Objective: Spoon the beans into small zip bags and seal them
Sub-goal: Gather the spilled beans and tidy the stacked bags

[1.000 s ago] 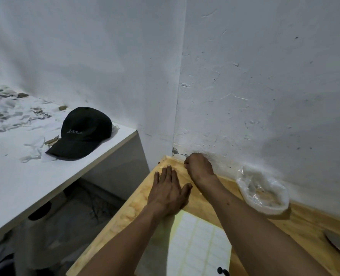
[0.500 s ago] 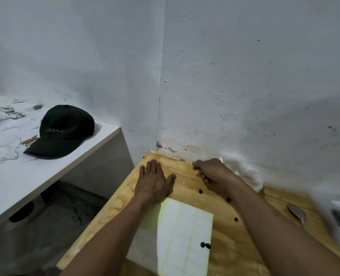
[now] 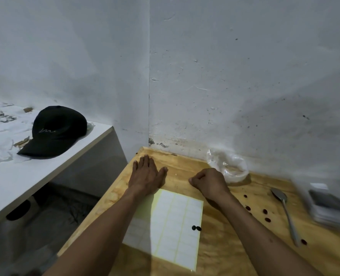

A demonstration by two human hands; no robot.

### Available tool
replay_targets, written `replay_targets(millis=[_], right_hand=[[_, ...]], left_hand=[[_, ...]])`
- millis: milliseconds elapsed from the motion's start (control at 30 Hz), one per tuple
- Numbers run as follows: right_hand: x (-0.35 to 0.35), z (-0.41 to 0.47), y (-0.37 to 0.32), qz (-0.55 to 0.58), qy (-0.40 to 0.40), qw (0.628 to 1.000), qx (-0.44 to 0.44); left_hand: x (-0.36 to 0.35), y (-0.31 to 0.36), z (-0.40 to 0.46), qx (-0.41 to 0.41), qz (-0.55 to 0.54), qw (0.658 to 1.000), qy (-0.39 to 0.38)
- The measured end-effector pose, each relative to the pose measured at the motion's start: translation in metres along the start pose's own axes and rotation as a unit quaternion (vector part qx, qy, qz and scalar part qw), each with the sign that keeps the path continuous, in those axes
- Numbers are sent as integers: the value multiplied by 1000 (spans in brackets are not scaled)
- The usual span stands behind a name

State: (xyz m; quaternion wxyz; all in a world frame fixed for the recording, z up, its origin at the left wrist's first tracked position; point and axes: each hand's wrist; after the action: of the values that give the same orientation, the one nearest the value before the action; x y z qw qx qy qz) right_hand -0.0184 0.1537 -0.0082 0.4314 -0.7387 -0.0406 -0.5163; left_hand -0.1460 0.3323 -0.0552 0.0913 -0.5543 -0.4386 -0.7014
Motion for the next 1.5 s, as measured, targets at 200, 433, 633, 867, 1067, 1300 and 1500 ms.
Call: replay_targets(millis=[200,433,633,867,1067,1300,1500], right_hand=[[18,-30,4,404,-144,890,-154],[24,-83,26,91,-108,986,84],[20,-107,45,63,-142,983,102],[23,-104,37,145,-134,979,48],[21,-104,31,242,-176,953,-54],[1,-105,46,34,-91,986,138],[7,-105,39,145,-106,980,89]], left_hand=[[17,-4,-12,-31,-234,969,79],[3,53,-21,-153,18,987,-45],[-41,64,-25,-141,22,985,-94],[-40,62,-25,-147,23,985,-92],[-42,60,-23,-157,15,984,-82],[-48,56,-18,-163,6,985,-63],[-47,57,-21,-162,10,985,-67]])
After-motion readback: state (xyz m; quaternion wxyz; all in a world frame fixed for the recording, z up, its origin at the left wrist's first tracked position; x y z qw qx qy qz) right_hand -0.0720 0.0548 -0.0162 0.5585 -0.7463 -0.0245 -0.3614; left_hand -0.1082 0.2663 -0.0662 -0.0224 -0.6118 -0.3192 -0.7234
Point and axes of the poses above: each hand's wrist, its own z-axis towards the middle knuckle, its own x-axis out of the back of the hand, y = z × x, and after that the axes turned 12 degrees about -z, right-handed
